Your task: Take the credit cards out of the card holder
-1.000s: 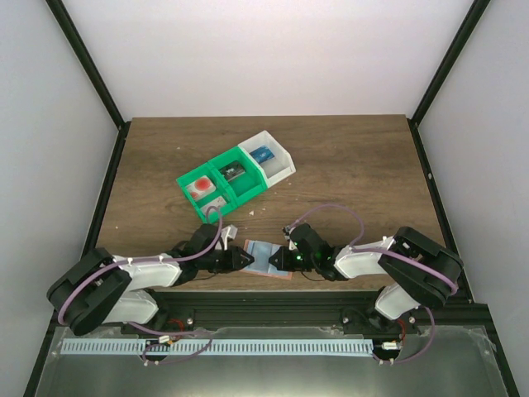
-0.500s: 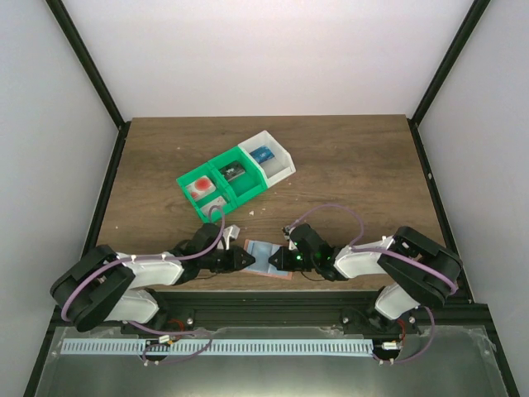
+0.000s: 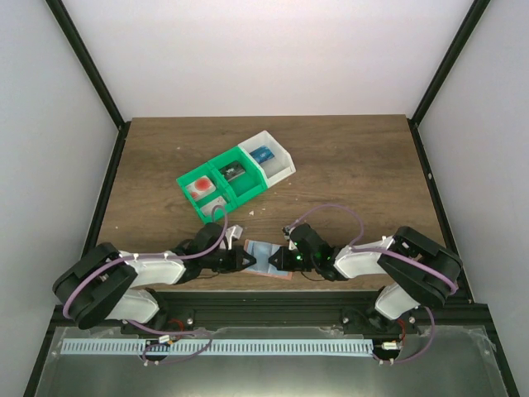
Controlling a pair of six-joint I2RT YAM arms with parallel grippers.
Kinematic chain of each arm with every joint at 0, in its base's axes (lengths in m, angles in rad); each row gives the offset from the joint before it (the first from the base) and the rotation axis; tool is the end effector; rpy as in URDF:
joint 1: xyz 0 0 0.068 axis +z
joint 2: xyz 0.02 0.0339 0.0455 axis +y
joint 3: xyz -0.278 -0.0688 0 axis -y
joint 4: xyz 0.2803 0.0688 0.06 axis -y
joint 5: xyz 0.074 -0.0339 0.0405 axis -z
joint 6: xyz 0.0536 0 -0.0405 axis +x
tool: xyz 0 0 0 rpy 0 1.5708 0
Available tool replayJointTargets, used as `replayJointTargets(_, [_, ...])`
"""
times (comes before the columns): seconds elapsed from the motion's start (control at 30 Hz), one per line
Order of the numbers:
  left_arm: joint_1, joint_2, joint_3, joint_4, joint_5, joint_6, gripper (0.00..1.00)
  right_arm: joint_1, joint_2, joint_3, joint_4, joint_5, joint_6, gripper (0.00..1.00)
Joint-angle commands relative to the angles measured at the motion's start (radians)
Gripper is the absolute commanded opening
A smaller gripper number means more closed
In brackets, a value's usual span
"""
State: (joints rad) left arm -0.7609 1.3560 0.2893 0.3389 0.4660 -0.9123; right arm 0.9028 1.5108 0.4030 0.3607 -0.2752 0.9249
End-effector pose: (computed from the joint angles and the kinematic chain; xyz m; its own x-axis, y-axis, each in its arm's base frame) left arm 0.1570 -0.1827 0.0876 -0.9742 -0.0480 -0.2205 0.1446 0.6172 -0.7734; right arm 0.1585 0.2244 0.0817 -0.9553 0.0299 -0.2941 -0.1930 0.6906 0.6970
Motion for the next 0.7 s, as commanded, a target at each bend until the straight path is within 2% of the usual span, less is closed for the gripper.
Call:
replayJointTargets(0.0, [-0.015, -0.001, 0.039, 0.036, 0.02, 0.002, 0.0, 0.005, -0.014, -0.022, -0.011, 0.011, 0.0, 0.03])
replayJointTargets(0.3, [-0.05, 0.016, 0.072, 0.071, 0.038, -0.014, 0.0, 0.005, -0.16, -0.055, -0.045, 0.071, 0.015, 0.21])
replayJointTargets(0.67, [-0.151, 0.114, 0.162, 0.146, 0.02, -0.039, 0.0, 0.004, -0.457, -0.15, -0.174, 0.257, 0.036, 0.24])
